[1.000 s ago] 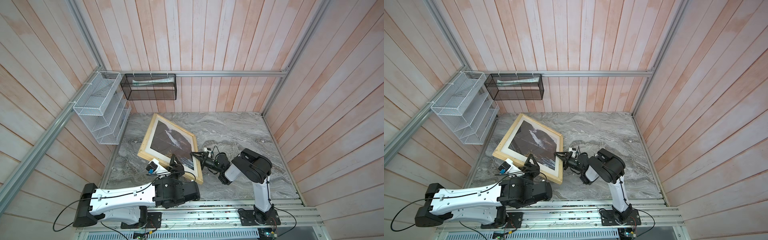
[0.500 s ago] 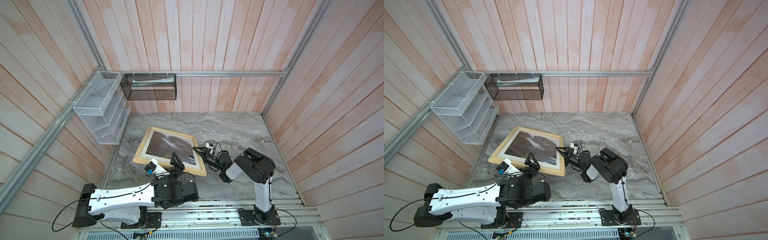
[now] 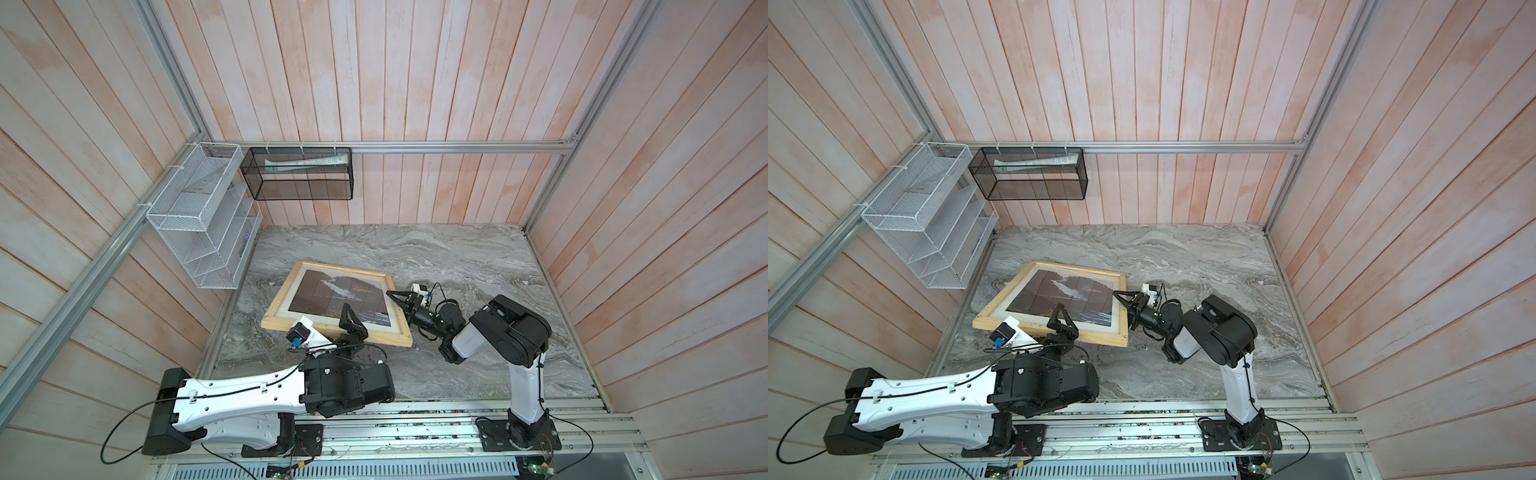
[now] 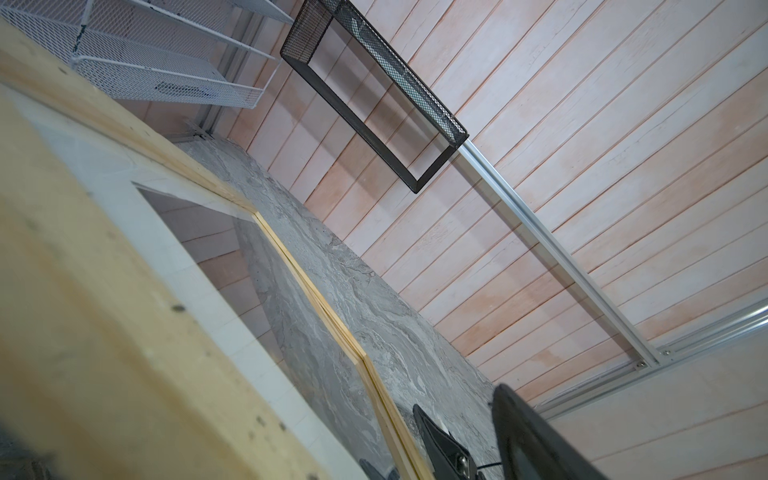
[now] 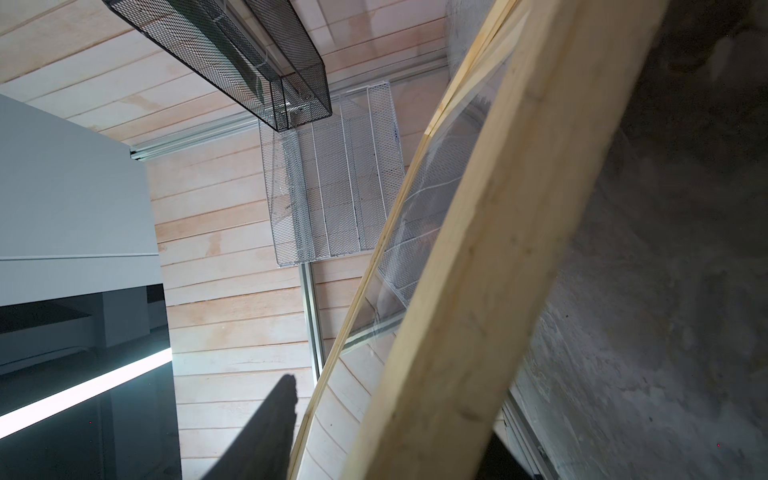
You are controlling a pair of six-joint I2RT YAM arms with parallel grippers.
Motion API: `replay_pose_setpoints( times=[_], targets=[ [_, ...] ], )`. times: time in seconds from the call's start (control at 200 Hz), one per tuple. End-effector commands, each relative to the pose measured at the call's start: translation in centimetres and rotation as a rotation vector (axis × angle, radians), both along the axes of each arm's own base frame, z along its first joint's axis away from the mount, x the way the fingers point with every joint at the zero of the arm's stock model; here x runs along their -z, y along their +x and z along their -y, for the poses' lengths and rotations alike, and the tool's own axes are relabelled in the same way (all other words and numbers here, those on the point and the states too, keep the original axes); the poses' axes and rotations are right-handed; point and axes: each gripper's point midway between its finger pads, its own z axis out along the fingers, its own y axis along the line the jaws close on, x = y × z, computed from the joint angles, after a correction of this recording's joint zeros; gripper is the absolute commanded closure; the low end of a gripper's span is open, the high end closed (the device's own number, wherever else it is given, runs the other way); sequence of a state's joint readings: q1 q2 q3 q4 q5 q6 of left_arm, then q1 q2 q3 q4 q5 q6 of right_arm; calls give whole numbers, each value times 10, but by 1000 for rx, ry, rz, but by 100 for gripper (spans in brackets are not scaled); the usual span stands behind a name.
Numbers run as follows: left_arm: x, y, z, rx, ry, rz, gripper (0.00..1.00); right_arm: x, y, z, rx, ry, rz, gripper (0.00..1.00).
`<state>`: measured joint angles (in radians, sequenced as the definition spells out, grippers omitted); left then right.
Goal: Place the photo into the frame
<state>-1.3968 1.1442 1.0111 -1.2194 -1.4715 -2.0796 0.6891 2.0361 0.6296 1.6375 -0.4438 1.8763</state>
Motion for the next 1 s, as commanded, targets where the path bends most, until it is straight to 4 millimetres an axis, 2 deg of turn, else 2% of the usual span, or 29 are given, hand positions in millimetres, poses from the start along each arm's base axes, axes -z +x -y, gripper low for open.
replay_pose_setpoints(
  times=[0.0, 0.115, 0.225, 0.995],
  targets=[
    [-11, -1, -12, -58, -605, 158, 10, -37, -7, 2, -25, 99, 155, 44],
    [-7, -2, -13, -56, -608, 146, 3, -37, -4, -1, -34, 99, 153, 43],
    [-4, -2, -16, -56, -613, 138, 0, -36, -1, -4, -45, 97, 147, 45],
    [9, -10, -17, -21, -608, 49, 0, -43, 27, -18, -108, -2, 162, 47]
  ],
)
